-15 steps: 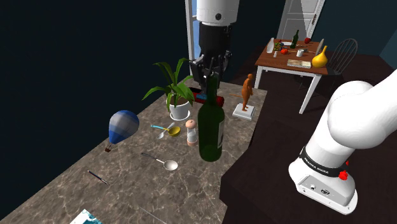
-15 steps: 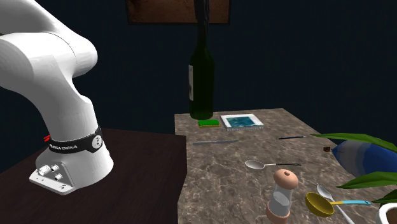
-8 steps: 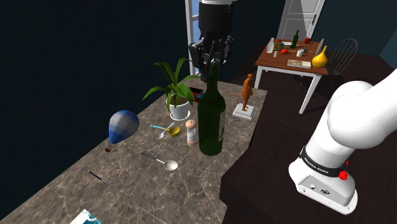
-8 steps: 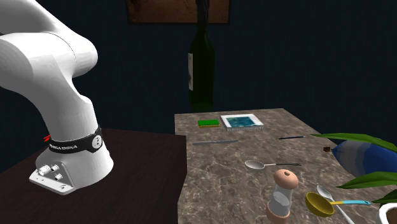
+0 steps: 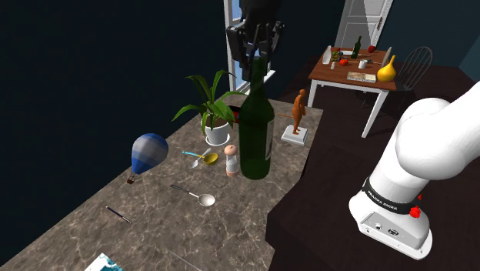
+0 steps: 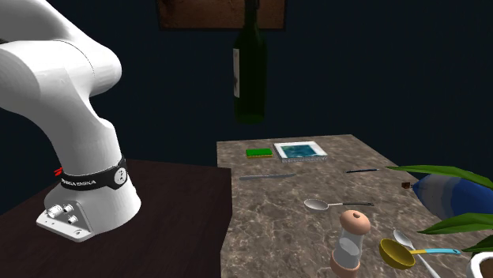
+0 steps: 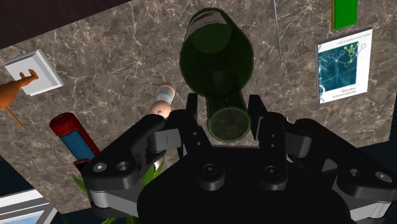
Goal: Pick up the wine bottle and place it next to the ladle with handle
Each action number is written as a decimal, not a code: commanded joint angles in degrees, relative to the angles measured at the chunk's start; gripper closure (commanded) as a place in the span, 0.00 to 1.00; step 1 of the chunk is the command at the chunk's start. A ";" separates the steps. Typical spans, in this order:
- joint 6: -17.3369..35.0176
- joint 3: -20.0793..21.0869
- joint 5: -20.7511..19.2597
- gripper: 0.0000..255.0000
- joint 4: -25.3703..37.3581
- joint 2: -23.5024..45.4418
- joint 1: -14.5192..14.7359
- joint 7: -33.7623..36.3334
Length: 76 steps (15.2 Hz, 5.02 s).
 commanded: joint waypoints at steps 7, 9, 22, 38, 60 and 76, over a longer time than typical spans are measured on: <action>0.17 -1.60 -1.67 1.00 2.79 3.36 -1.39 -2.31; 2.65 -2.43 -2.44 1.00 1.80 5.07 -2.15 -3.99; 17.22 -6.98 -7.51 1.00 2.29 21.24 -7.29 -12.96; 26.63 -11.60 -12.86 1.00 20.21 49.36 -11.90 -20.70; 37.02 -13.27 -14.68 1.00 25.25 64.96 -12.52 -22.60; 39.50 -13.45 -14.93 0.00 24.65 66.85 -12.40 -22.52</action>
